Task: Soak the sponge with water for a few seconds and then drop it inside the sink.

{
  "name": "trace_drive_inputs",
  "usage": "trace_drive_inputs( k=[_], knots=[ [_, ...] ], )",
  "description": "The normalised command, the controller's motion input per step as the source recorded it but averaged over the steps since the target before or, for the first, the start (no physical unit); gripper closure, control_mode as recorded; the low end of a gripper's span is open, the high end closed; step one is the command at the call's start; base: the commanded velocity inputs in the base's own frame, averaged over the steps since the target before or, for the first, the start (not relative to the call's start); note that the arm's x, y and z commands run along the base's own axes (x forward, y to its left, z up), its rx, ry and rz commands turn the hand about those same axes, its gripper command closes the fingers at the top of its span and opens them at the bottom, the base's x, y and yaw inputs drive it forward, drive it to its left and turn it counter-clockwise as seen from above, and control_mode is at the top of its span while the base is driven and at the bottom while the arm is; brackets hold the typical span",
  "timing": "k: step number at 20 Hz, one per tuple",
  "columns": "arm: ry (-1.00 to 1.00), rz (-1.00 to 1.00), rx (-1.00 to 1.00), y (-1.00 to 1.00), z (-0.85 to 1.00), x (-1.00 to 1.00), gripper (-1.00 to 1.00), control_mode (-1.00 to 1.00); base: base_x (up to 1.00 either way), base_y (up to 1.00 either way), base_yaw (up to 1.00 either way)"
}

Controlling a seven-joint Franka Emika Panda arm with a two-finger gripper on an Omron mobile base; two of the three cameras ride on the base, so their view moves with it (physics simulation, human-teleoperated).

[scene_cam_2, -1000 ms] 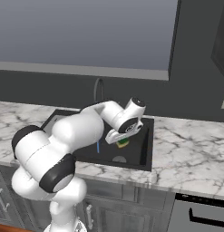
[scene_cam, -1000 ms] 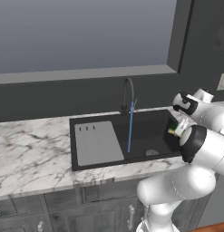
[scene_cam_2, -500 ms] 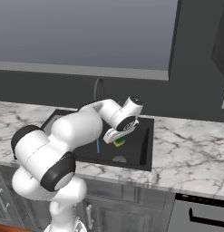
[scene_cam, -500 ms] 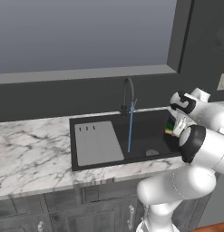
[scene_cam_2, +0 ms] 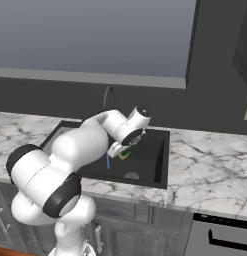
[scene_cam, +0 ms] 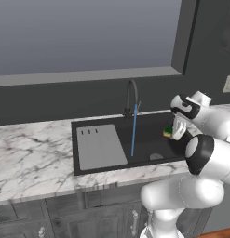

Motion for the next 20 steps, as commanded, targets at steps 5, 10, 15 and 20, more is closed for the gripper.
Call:
trace_drive_inputs(
  k=[5, 10, 15, 20],
  knots=[
    [-0.14, 0.05, 0.05, 0.31, -0.03, 0.00, 1.00, -1.00, 0.00, 0.00, 0.00],
    [-0.10, 0.05, 0.03, 0.27, 0.00, 0.00, 1.00, -1.00, 0.00, 0.00, 0.00],
    [-0.01, 0.03, 0.01, 0.23, 0.00, 0.00, 1.00, -1.00, 0.00, 0.00, 0.00],
    [0.00, 0.01, 0.00, 0.28, 0.00, 0.00, 1.00, -1.00, 0.00, 0.00, 0.00]
  ],
)
